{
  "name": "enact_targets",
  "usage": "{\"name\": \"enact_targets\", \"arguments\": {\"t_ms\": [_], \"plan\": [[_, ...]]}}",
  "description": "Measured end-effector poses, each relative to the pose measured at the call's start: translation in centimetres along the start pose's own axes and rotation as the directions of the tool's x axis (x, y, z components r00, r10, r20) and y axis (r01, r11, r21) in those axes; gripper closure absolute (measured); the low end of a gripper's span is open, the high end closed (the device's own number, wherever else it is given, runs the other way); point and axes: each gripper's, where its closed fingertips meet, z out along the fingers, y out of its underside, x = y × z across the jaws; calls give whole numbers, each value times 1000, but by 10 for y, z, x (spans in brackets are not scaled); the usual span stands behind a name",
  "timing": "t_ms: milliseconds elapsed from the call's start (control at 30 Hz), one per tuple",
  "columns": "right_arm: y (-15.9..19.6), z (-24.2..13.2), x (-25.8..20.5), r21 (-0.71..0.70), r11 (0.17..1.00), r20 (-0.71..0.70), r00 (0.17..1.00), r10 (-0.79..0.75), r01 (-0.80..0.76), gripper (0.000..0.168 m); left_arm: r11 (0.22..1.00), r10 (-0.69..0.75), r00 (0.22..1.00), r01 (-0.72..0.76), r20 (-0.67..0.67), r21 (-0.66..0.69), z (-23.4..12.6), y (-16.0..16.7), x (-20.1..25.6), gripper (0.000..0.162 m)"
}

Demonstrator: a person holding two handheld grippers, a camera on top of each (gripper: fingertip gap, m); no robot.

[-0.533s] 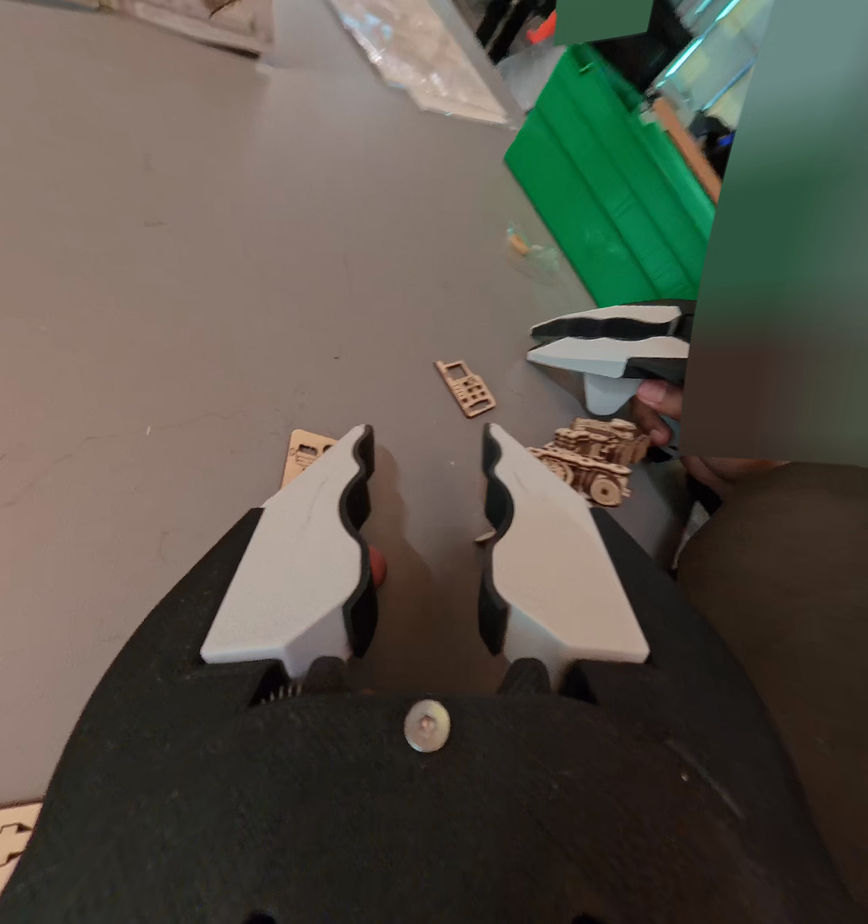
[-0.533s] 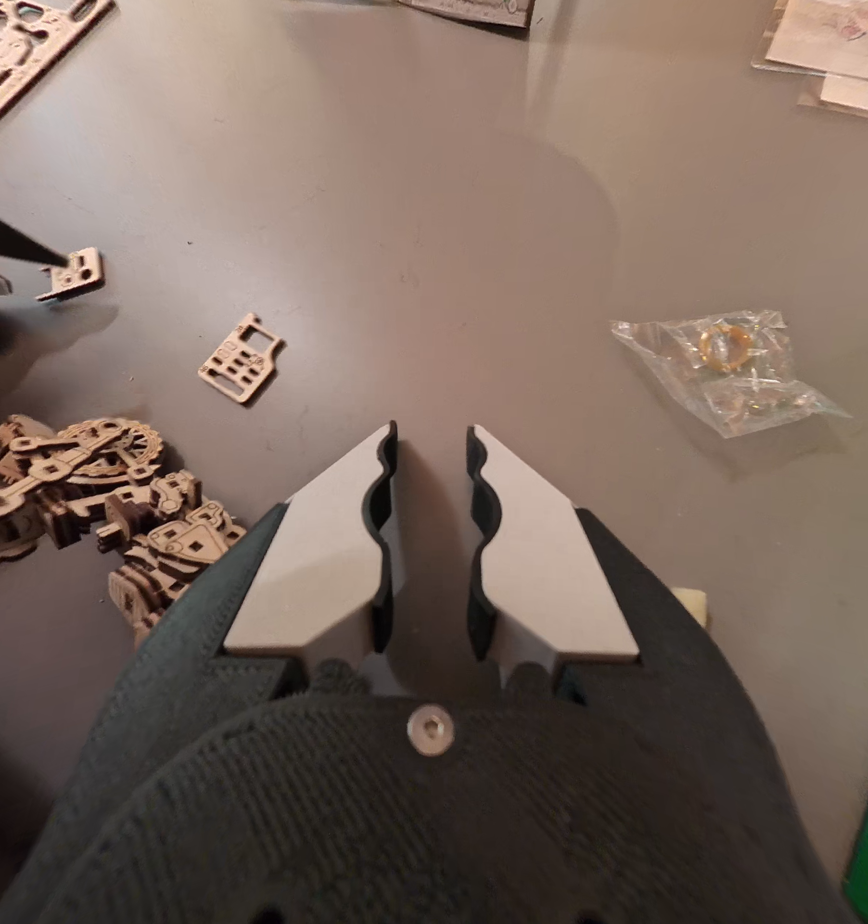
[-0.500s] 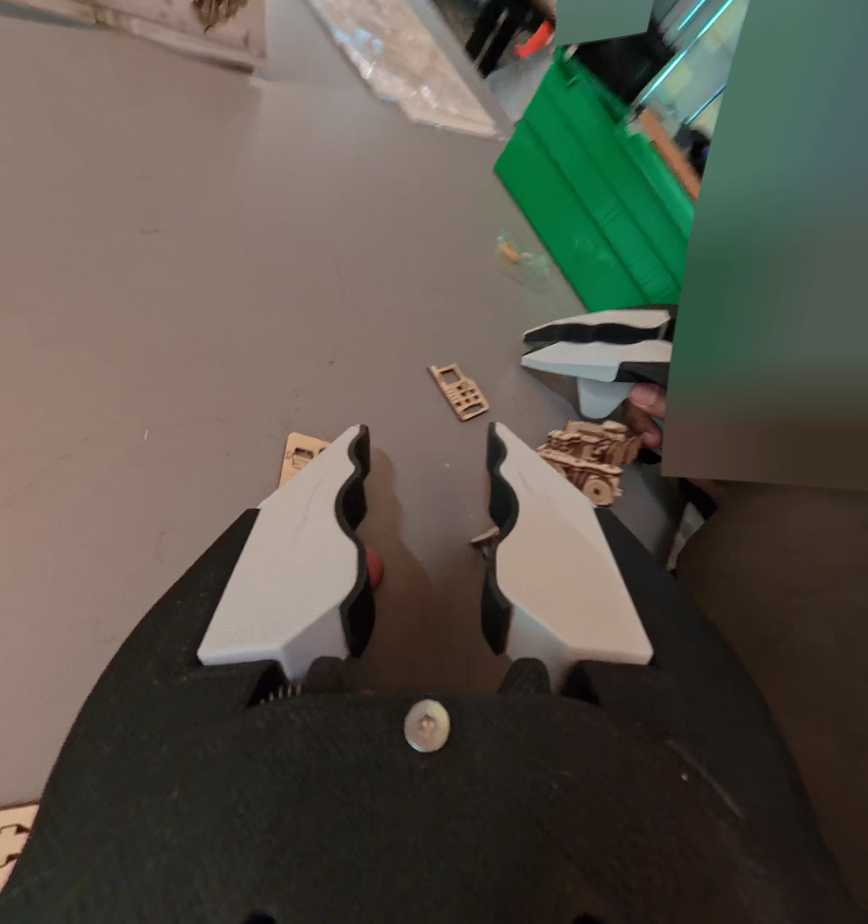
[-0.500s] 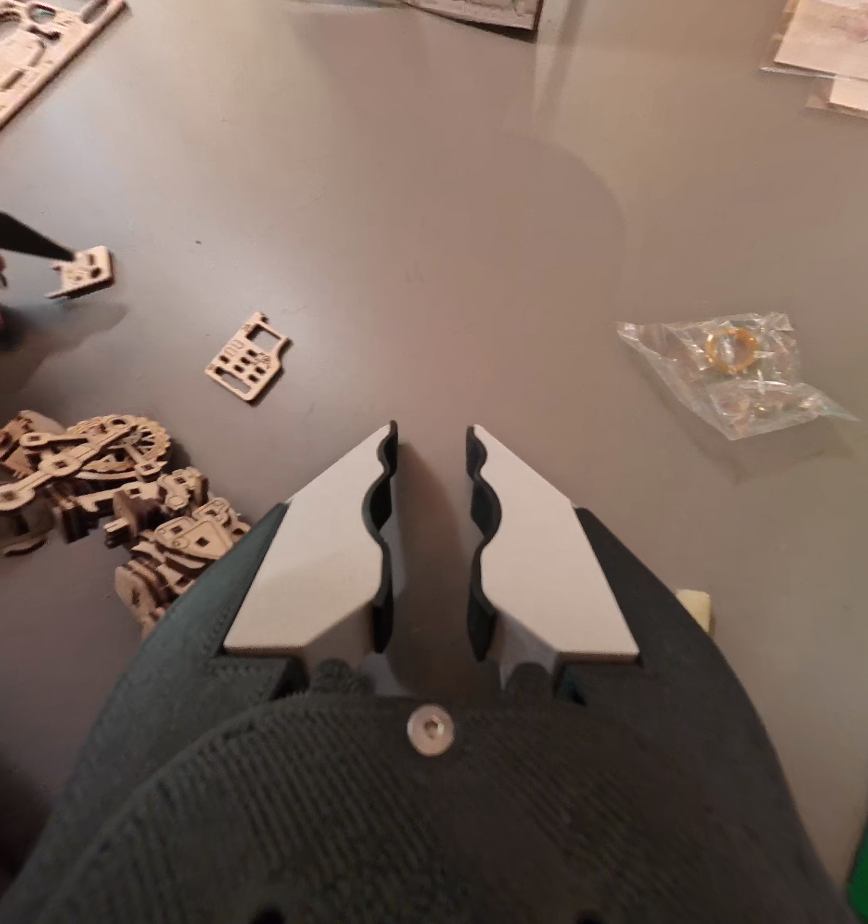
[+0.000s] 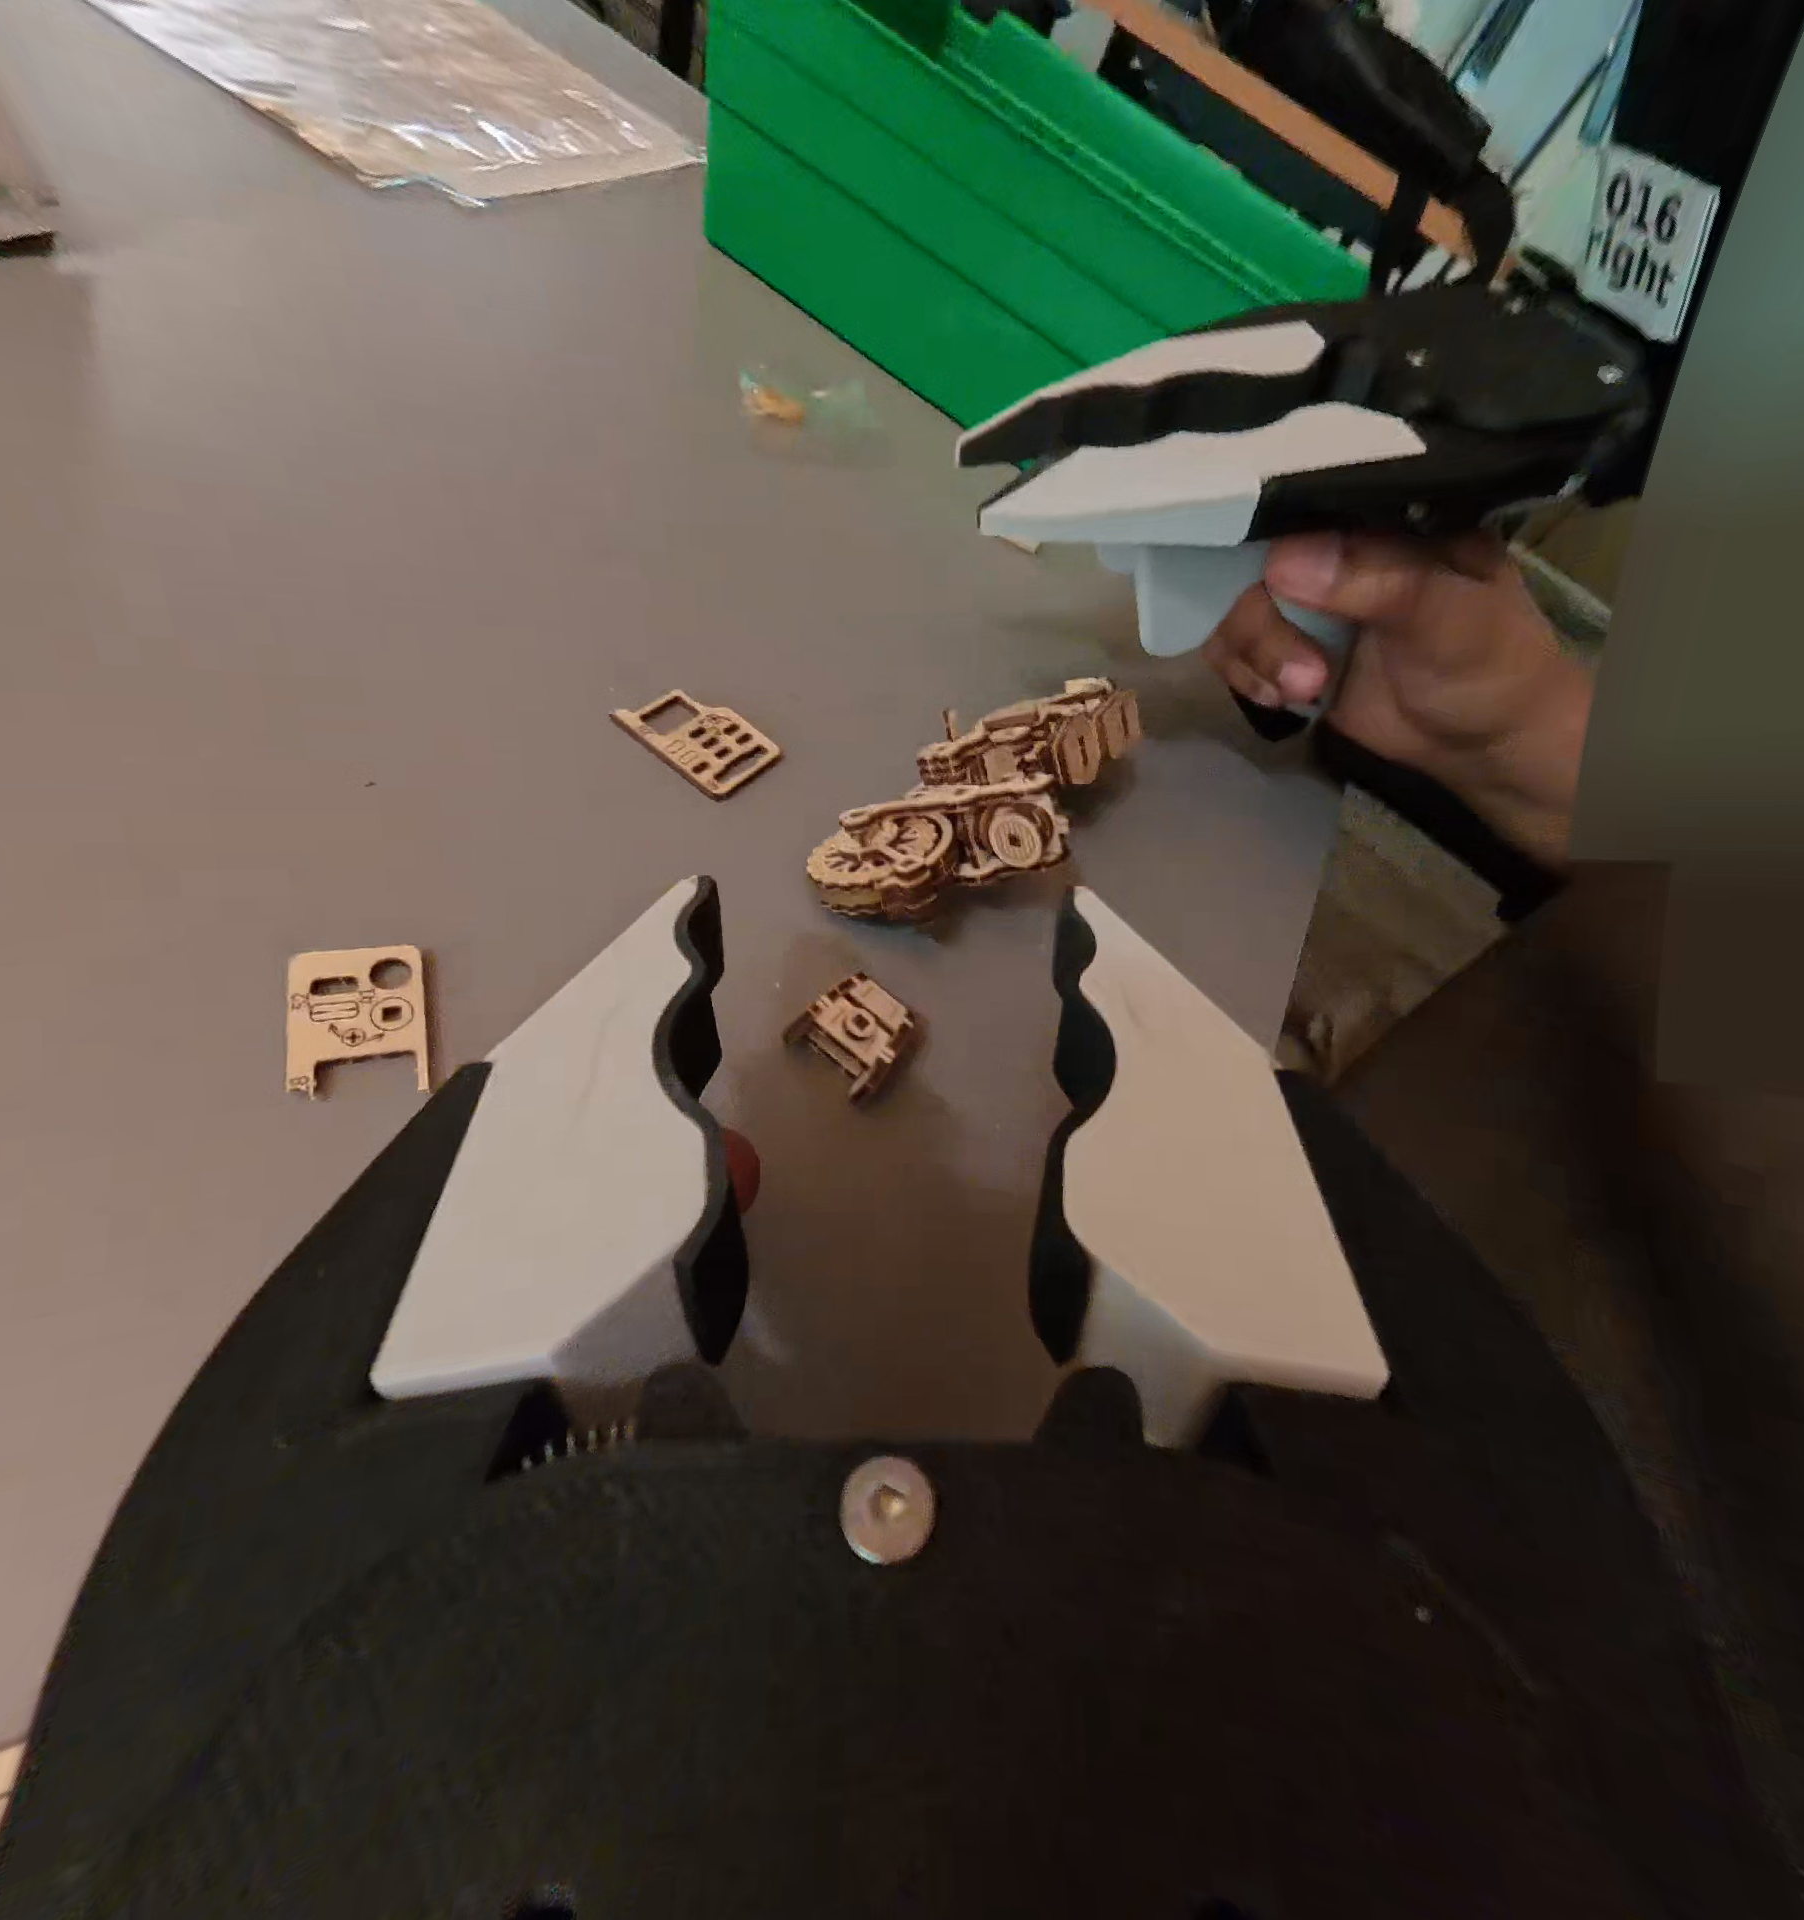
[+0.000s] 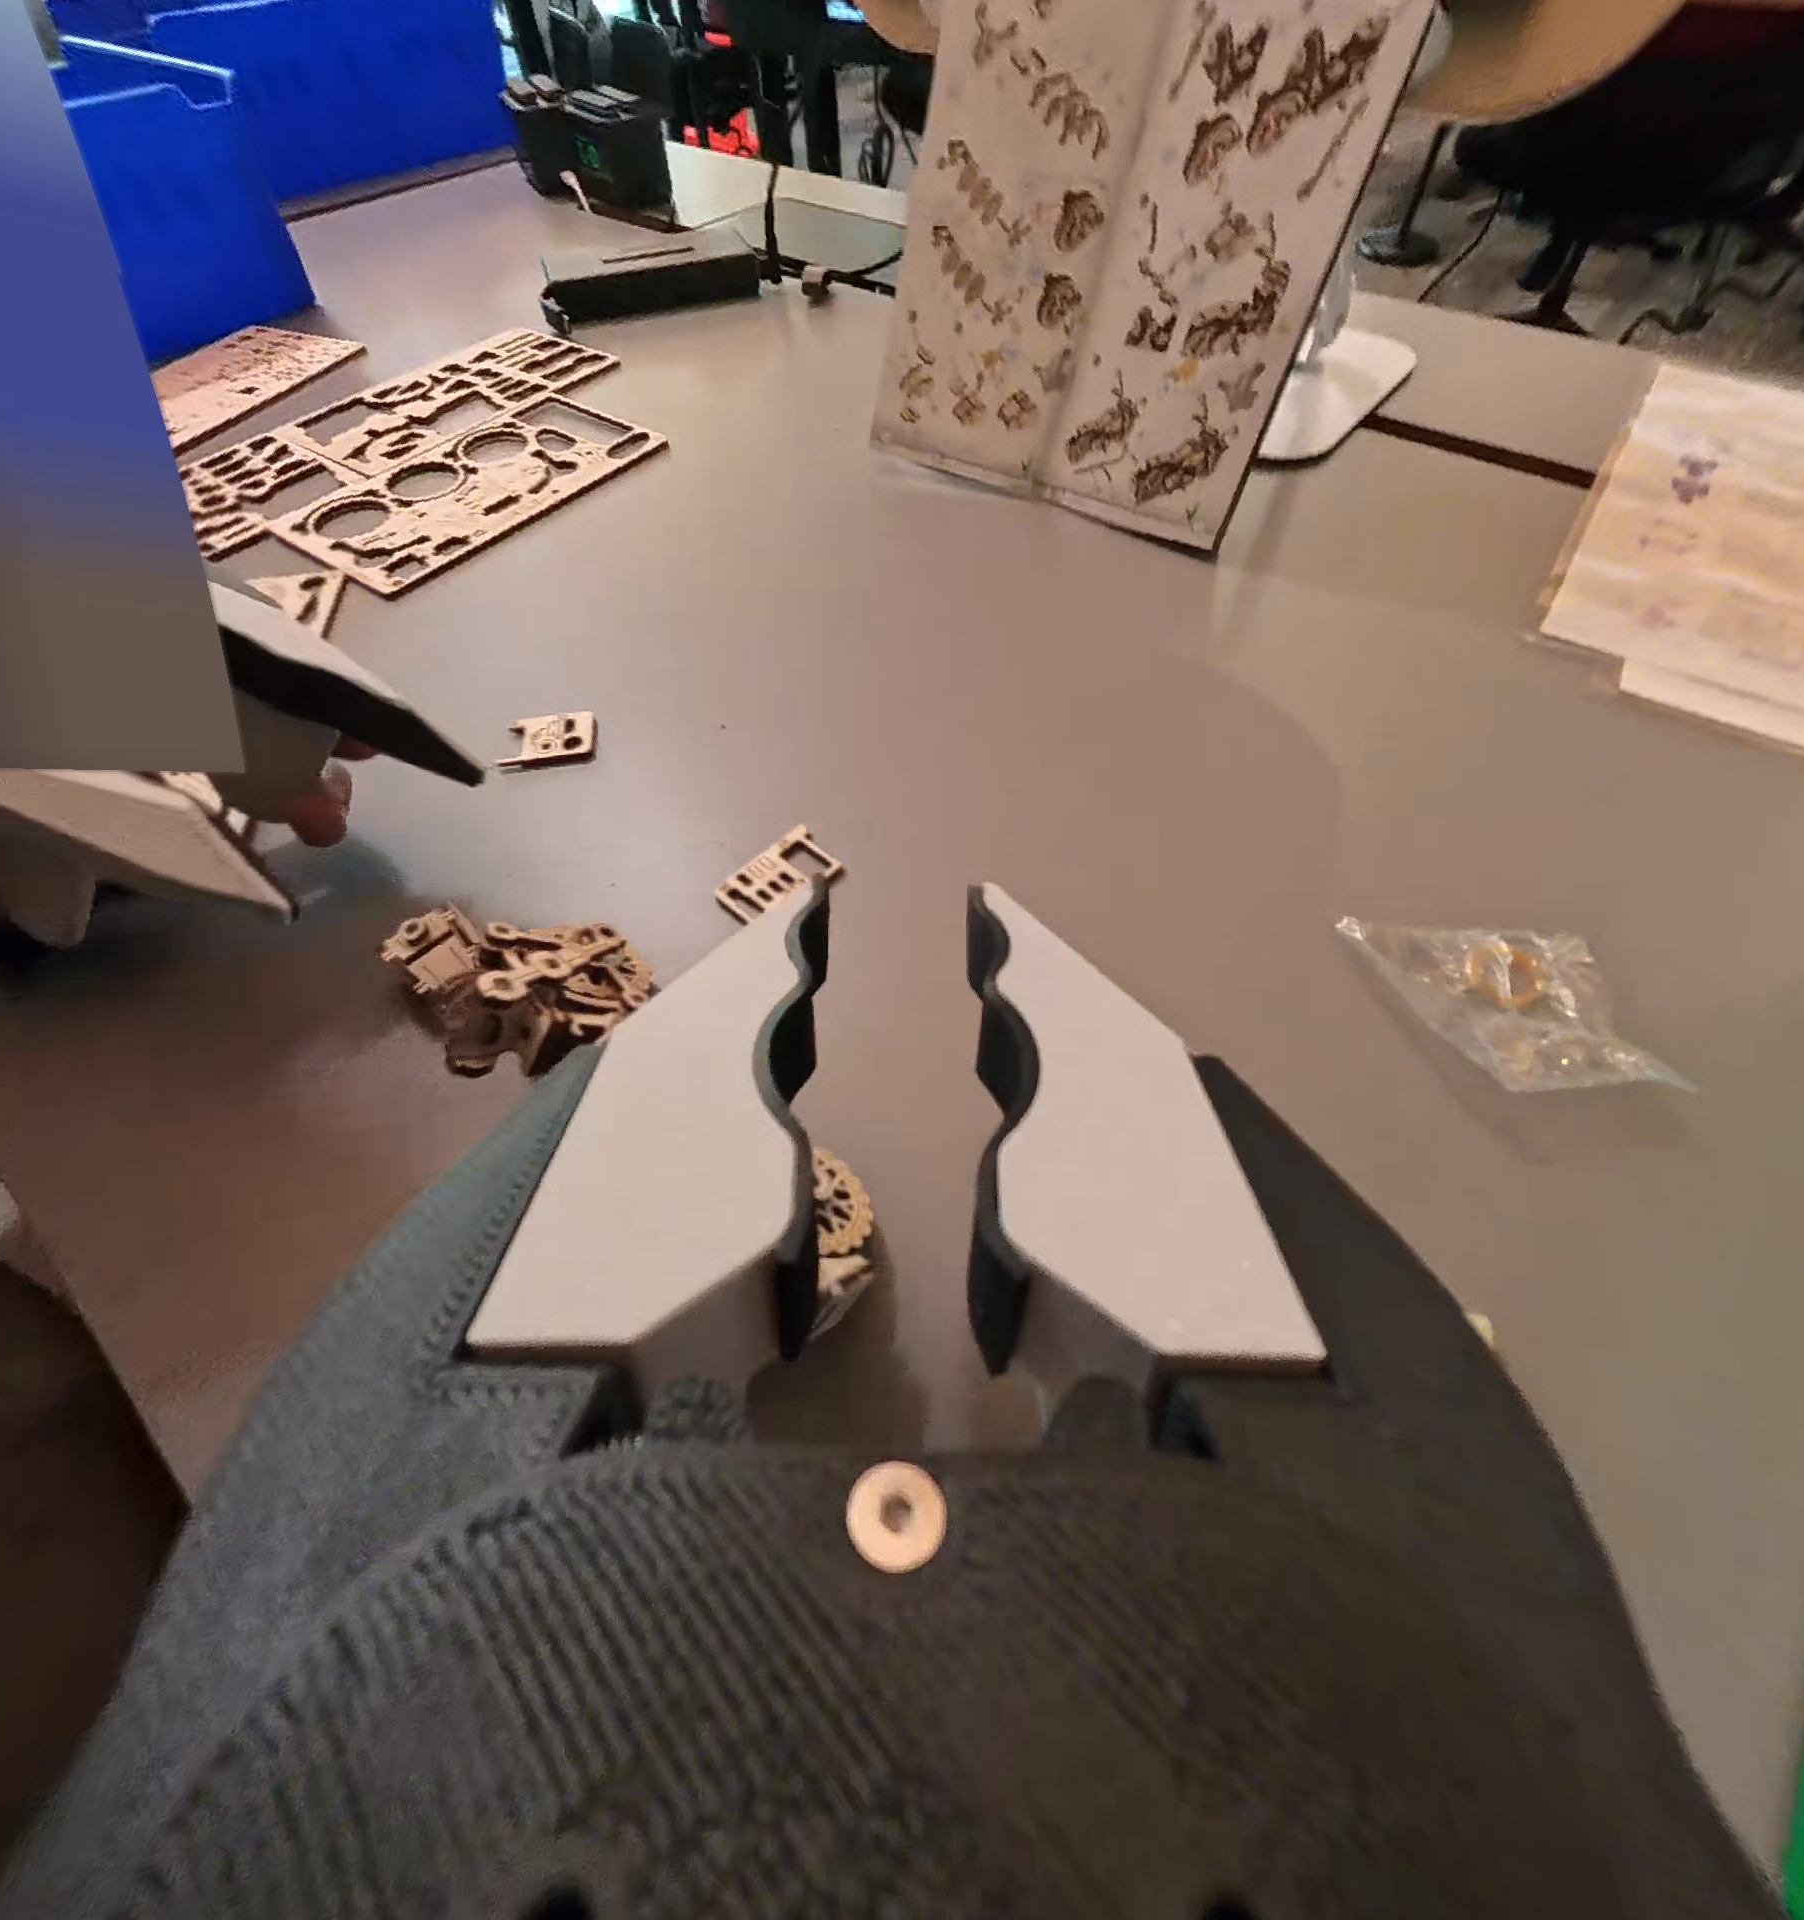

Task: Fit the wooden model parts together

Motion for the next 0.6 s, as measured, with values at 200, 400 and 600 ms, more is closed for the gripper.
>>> {"name": "enact_targets", "arguments": {"t_ms": [200, 400, 600], "plan": [[-31, -22, -5, 176, 984, 1, 1000, -14, 13, 153, 985, 148, 983, -136, 111, -108, -4, 16, -9, 96], [-56, -49, 0, 342, 940, -38, 999, -3, 16, 154, 912, 387, 896, -338, 217, -231, 2, 28, -12, 99], [-49, -45, 0, 303, 953, -34, 999, 5, 6, 153, 817, 556, 798, -471, 234, -334, 8, 40, -13, 101]]}}
